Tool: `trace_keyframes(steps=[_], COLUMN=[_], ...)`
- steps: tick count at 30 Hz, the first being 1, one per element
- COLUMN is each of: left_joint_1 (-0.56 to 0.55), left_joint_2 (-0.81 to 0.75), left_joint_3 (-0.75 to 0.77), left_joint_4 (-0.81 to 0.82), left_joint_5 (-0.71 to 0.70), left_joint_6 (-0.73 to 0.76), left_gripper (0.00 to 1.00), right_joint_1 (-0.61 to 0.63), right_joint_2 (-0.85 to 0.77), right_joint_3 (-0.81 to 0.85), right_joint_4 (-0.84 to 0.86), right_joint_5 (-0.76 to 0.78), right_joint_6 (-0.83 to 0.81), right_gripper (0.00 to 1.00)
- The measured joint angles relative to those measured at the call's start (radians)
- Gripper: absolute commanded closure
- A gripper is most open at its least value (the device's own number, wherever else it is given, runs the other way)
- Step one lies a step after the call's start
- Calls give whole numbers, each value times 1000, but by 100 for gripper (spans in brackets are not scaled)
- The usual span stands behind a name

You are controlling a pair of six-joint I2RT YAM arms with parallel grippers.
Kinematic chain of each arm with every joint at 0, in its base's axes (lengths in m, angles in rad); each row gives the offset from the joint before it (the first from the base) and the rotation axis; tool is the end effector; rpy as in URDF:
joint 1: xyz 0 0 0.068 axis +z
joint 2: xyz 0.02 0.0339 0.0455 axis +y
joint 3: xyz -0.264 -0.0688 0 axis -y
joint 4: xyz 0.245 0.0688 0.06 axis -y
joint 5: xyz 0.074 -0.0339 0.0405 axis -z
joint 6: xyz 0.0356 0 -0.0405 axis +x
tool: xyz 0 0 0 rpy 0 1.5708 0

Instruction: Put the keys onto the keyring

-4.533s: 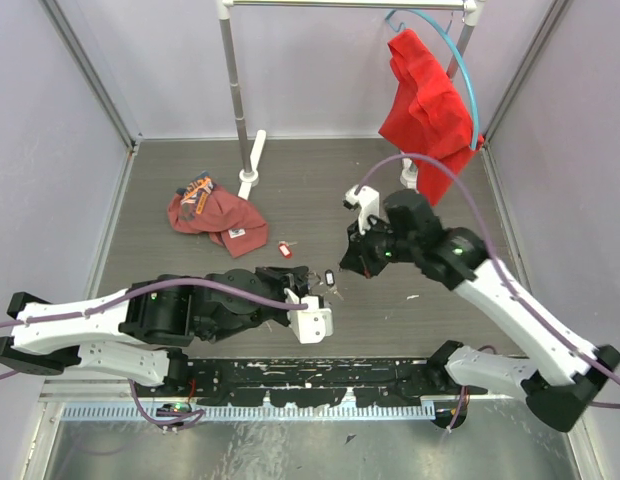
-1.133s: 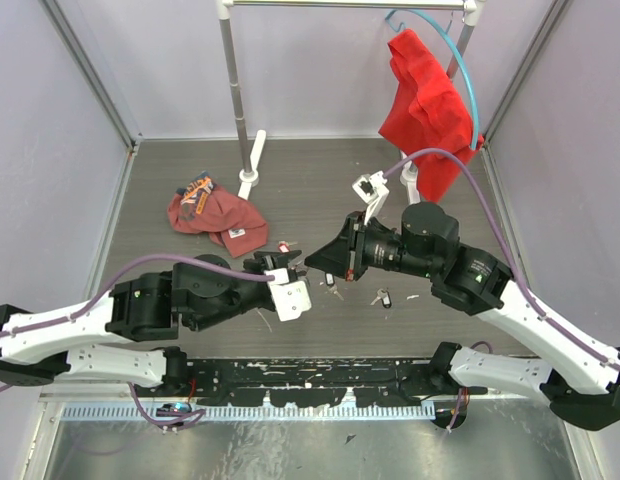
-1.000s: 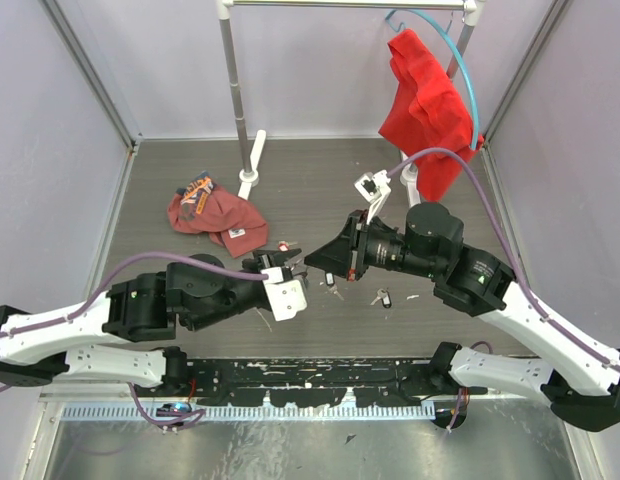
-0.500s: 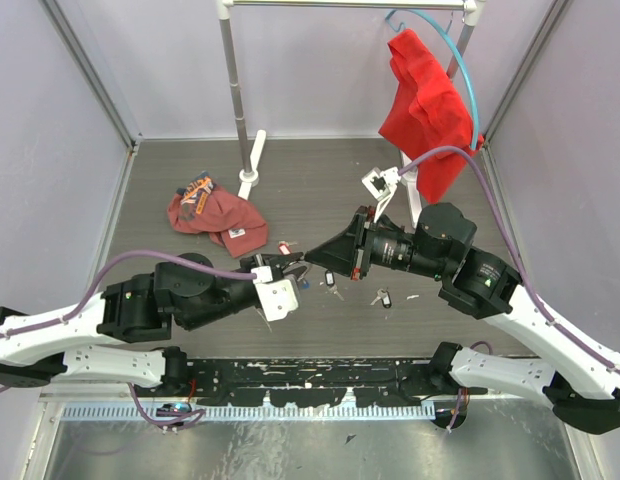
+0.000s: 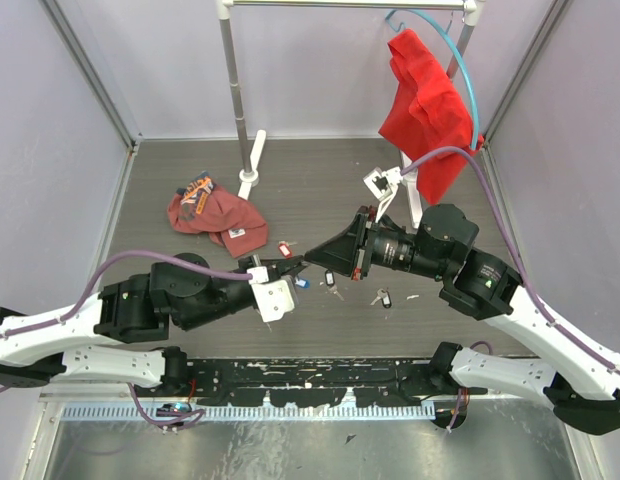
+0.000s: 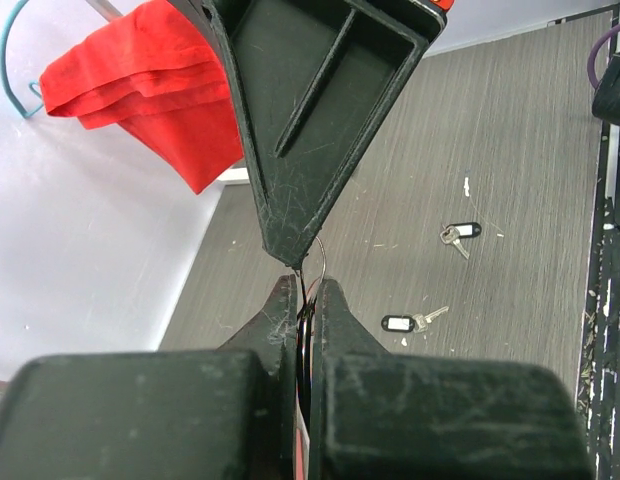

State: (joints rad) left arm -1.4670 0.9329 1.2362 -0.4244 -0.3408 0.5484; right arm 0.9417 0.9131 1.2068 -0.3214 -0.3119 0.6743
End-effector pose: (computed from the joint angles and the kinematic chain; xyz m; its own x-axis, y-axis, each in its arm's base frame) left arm 0.0310 -0.1832 0.4430 0.4601 0.3255 -0.8261 0.7771 0.3023 0.5520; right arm 0.0992 0.1549 0.4478 -0.6059 0.1773 -0.7755 -0.7319 0.2577 0.6308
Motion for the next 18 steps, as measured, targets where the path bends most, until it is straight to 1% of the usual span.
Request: trace_keyframes(steps=[1, 2, 5, 6, 8, 10, 13, 18], left_joint_1=[0, 0, 0, 0, 0, 0, 0, 0], left_joint_2=[0, 0, 3, 7, 16, 22, 29, 49], left_joint_3=[0, 0, 2, 5, 12, 14, 14, 13], left_joint_4=[0, 0, -3, -7, -16, -26, -46, -66], left_joint_5=[0, 0, -1, -2, -13, -27, -54, -106], left_joint_6=[0, 0, 1, 1, 7, 19, 40, 73], left_gripper=[100, 100, 100, 100, 100, 100, 100, 100], right_joint_1=[0, 0, 0, 0, 2, 2, 2, 2], right_joint_2=[0, 0, 0, 0, -4, -8, -10, 25], right_joint_3=[0, -1, -1, -1, 0, 8, 47, 196], right_joint_4=[0, 0, -2, -3, -16, -47, -119, -315], right_joint_5=[0, 0, 8, 15, 34, 66, 134, 343], right_joint_6=[2, 2, 0, -3, -14, -30, -57, -99], right_gripper=[98, 93, 72, 68, 62, 59, 58, 57])
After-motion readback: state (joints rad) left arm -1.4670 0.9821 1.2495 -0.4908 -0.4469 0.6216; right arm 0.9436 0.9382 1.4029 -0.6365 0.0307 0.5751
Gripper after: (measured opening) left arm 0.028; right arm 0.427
